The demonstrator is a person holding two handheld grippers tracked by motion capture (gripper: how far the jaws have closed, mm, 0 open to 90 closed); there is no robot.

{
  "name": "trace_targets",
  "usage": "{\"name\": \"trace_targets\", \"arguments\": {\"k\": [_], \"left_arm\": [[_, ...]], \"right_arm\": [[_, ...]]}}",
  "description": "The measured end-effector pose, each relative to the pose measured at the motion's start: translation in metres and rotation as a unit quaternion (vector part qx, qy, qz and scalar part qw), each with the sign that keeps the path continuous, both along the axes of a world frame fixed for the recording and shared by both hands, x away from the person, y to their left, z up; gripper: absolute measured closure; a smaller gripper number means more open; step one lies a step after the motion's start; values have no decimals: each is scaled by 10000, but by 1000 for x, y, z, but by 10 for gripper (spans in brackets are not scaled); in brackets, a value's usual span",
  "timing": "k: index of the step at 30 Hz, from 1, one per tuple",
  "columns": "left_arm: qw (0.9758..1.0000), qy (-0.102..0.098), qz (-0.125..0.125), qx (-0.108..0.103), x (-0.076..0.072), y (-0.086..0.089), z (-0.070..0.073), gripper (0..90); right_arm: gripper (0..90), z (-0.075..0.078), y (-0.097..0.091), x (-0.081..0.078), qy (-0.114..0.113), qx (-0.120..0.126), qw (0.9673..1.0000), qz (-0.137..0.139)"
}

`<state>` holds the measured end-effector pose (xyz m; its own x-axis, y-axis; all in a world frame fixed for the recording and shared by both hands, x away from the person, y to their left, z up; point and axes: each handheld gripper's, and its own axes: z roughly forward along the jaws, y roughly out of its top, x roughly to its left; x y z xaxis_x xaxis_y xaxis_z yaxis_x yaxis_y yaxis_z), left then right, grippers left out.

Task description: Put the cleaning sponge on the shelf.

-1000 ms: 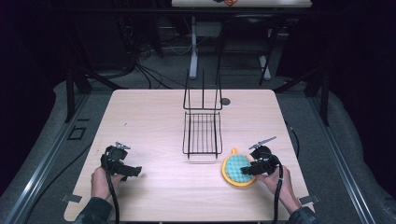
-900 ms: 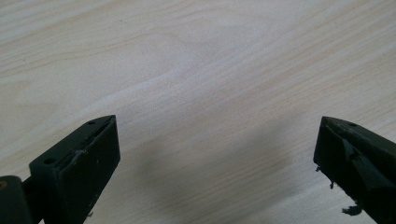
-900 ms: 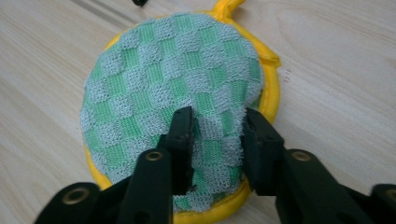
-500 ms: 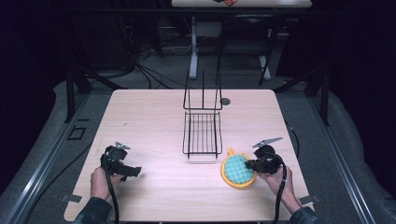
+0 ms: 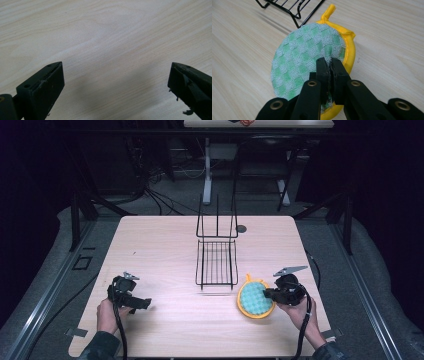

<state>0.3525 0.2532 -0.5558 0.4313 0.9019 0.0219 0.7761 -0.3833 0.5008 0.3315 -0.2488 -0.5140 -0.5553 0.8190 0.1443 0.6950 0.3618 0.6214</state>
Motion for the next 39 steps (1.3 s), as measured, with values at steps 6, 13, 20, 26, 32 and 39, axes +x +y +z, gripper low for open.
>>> {"name": "trace_targets", "arguments": {"k": [6, 13, 20, 26, 32, 39], "left_arm": [[10000, 7, -29, 23, 0, 0, 1, 5], [10000, -6, -27, 21, 0, 0, 1, 4], [10000, -1, -29, 29, 0, 0, 1, 4], [10000, -35, -25, 43, 0, 0, 2, 4], [10000, -28, -8, 45, 0, 0, 2, 4], [10000, -3, -14, 33, 0, -1, 1, 5]], "right_arm": [[866, 7, -5, -3, -107, 32, 9999, -4], [866, 11, -6, -6, -119, 71, 9999, 26], [865, 17, -8, -8, -146, 161, 9998, 2], [865, 23, -9, -11, -214, 225, 9995, 9], [865, 28, -9, -13, -259, 245, 9994, 13], [865, 34, -7, -15, -331, 293, 9990, 52]]}}
